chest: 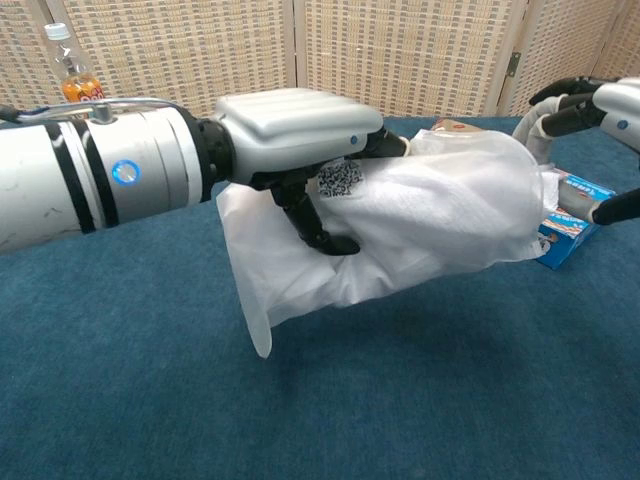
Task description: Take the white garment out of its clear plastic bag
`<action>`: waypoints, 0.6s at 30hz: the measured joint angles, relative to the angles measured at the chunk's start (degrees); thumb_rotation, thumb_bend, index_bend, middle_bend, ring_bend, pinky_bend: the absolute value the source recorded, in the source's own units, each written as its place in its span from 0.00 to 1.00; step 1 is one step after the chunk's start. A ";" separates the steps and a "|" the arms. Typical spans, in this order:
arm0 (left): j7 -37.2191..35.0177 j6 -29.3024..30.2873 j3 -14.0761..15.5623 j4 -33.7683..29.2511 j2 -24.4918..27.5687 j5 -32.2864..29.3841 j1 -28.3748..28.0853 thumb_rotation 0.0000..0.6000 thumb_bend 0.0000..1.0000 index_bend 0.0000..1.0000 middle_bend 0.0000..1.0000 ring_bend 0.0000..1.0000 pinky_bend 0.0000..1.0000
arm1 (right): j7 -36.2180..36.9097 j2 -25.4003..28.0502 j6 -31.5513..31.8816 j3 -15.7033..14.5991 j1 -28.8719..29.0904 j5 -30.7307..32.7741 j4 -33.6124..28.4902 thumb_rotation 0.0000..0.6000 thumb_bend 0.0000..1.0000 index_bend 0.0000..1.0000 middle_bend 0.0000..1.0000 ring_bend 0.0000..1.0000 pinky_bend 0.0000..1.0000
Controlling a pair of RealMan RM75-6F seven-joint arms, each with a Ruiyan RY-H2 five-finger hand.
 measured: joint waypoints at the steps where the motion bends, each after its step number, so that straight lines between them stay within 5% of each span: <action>1: 0.20 -0.21 0.10 0.40 -0.20 -0.38 -0.09 1.00 0.27 0.26 0.38 0.44 0.58 | -0.01 -0.31 -0.22 -0.10 0.03 0.22 0.52 1.00 0.52 0.66 0.31 0.10 0.19; 8: 3.23 -0.98 0.87 2.66 -1.58 -4.60 -0.33 1.00 0.13 0.01 0.11 0.19 0.40 | -0.60 -3.20 -1.89 -0.85 0.35 1.76 4.43 1.00 0.52 0.67 0.31 0.10 0.19; 11: 5.24 -1.06 1.12 3.21 -1.94 -8.00 -0.32 1.00 0.10 0.00 0.02 0.10 0.32 | -1.35 -4.76 -2.42 -1.18 0.43 2.43 5.81 1.00 0.52 0.67 0.31 0.10 0.19; 18: 9.33 0.47 2.16 2.09 0.19 -13.44 0.52 1.00 0.10 0.00 0.00 0.10 0.29 | -2.04 -5.97 -3.45 -1.82 0.52 3.67 6.69 1.00 0.52 0.67 0.31 0.10 0.19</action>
